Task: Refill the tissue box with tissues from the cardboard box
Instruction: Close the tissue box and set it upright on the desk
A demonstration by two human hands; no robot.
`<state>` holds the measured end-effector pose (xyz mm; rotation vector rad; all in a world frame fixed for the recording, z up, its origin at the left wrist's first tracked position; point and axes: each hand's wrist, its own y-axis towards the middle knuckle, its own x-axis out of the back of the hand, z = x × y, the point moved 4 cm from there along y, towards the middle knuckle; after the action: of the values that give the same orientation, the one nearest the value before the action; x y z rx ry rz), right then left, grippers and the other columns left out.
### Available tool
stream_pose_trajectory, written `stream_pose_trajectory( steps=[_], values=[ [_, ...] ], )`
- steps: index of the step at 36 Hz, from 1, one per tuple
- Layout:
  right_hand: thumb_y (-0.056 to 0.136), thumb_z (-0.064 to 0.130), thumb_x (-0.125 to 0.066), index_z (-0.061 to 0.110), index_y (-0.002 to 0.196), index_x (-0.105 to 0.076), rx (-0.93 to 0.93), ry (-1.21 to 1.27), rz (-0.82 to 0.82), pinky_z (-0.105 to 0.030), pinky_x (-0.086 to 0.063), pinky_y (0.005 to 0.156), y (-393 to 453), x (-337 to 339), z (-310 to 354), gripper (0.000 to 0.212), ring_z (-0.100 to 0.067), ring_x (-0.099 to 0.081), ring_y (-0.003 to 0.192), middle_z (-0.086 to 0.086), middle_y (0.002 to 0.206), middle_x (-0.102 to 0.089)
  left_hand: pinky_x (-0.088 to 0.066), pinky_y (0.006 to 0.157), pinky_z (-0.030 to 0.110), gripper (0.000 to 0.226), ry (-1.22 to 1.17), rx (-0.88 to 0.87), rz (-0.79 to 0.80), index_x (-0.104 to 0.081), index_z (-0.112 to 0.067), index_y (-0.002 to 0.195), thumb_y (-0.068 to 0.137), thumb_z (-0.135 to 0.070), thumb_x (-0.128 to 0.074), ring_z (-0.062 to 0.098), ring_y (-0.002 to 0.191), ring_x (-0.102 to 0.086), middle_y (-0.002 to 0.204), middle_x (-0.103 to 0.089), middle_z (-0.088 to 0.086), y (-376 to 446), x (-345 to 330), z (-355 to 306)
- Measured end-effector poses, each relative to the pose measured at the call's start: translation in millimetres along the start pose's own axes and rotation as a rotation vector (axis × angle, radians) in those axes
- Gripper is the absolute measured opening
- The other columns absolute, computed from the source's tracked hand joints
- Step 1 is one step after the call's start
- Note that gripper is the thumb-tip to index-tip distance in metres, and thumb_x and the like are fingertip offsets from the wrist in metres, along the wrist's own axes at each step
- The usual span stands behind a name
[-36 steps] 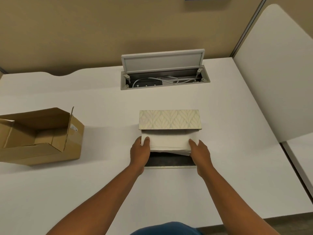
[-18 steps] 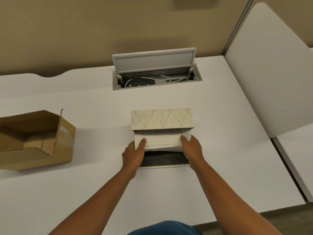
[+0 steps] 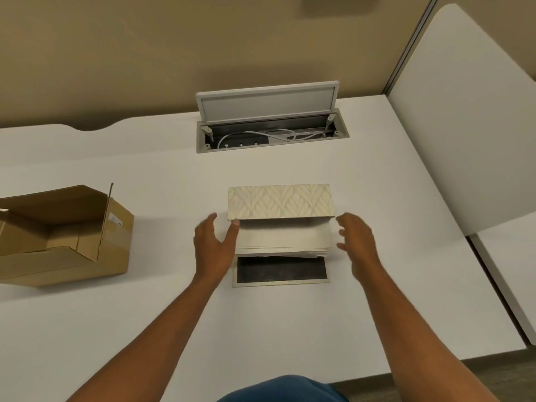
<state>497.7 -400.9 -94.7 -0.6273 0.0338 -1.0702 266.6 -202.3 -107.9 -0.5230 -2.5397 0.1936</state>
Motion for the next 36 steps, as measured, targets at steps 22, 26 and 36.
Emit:
stream_pose_trajectory(
  steps=[22,26,36],
  values=[
    [0.092,0.043,-0.052,0.019,0.141,-0.051,0.681,-1.203,0.060,-0.059,-0.029,0.109,-56.9,-69.1,-13.8,0.054,-0.036,-0.034,0.144,-0.016,0.154,-0.042,-0.030,0.110,0.055,0.076,1.034,-0.538,0.548,-0.027,-0.023,0.151,0.090,-0.062,-0.050,0.033,0.137,-0.035,0.154,-0.037,0.008,61.6,-58.2,-105.3],
    [0.090,0.038,-0.056,0.018,0.137,-0.055,0.730,-1.243,0.093,-0.061,-0.030,0.109,-68.0,-79.4,-21.0,0.052,-0.038,-0.041,0.138,-0.017,0.150,-0.047,-0.032,0.109,0.053,0.074,1.027,-0.560,0.510,-0.029,-0.024,0.150,0.090,-0.060,-0.051,0.032,0.136,-0.038,0.154,-0.038,0.007,57.4,-57.1,-102.1],
    [0.091,0.028,-0.055,0.016,0.150,-0.037,0.673,-1.295,0.146,-0.058,-0.027,0.110,-77.7,-87.3,-23.8,0.062,-0.039,-0.038,0.138,-0.017,0.158,-0.034,-0.030,0.110,0.053,0.071,1.023,-0.572,0.483,-0.029,-0.023,0.150,0.091,-0.058,-0.051,0.032,0.136,-0.037,0.153,-0.038,0.007,55.0,-56.6,-101.4]
  ],
)
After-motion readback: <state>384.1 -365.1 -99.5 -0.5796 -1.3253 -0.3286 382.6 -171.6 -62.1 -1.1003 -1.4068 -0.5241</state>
